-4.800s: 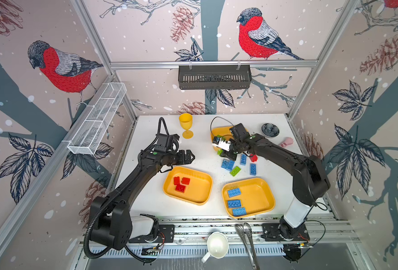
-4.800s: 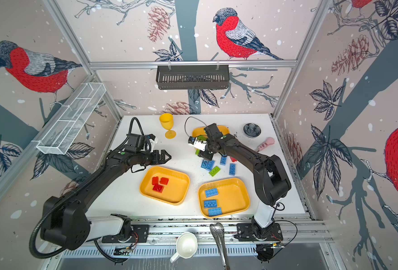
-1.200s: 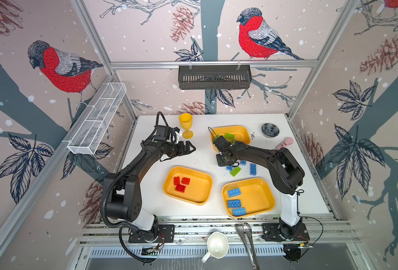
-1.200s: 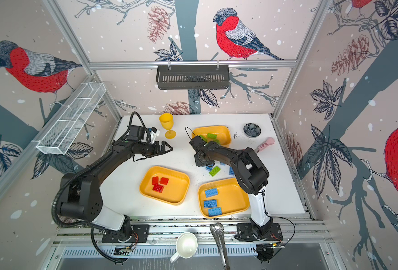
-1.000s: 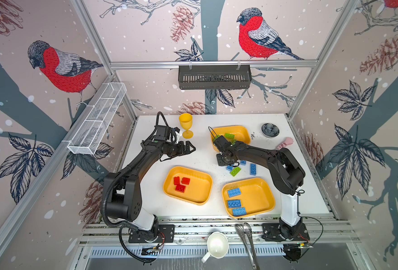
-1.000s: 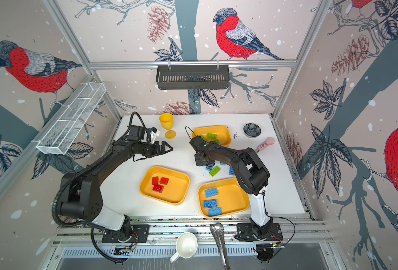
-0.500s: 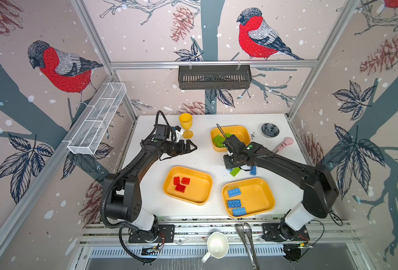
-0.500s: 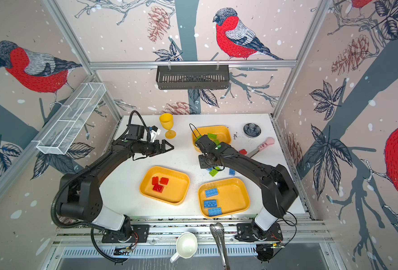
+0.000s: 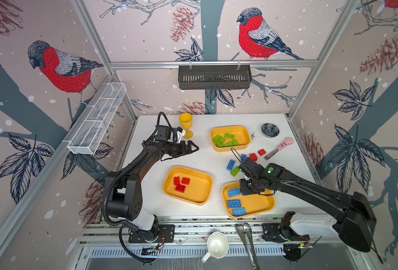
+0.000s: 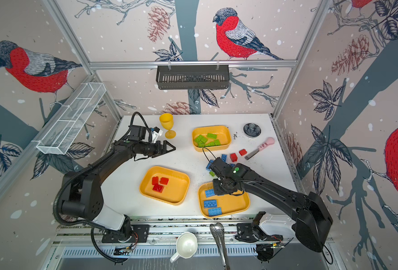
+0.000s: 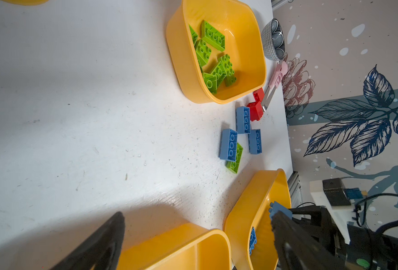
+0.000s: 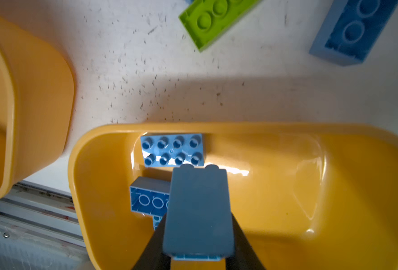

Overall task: Sort the legos into containers by color
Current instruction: 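Carry the light-blue brick to the blue-brick tub and release it, then return the right gripper to the loose bricks above a blue brick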

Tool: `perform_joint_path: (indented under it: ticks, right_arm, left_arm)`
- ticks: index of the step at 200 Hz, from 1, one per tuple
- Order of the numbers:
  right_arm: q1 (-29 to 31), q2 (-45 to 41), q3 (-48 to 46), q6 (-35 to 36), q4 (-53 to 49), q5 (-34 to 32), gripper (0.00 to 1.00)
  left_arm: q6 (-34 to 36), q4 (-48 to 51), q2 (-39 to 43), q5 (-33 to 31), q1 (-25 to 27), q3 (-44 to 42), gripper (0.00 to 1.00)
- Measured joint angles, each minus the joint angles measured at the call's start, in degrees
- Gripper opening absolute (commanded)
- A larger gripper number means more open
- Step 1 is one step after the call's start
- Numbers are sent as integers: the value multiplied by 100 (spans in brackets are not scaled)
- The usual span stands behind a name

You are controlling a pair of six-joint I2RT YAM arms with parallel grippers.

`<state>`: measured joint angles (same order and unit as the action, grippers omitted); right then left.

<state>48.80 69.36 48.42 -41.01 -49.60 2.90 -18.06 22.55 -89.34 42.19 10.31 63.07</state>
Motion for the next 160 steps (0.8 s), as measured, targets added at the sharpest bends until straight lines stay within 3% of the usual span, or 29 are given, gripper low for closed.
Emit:
perform_joint_path:
  ticks: [21, 61, 124, 160]
  right_arm:
    - [31, -26, -245, -87, 9, 70, 36]
    - [48, 197, -341, -52, 155, 181, 68]
    - [-748, 715, 828, 417, 337, 173, 69]
    - [-1169, 1506, 1641, 498, 483, 197, 68]
  left_arm:
    - [-2, 2, -61, 0, 0, 28, 97]
    - [0, 2, -83, -2, 2, 76, 97]
    - [-2, 33, -63, -39, 2, 146, 97]
    - [-20, 50, -4, -59, 2, 146, 97]
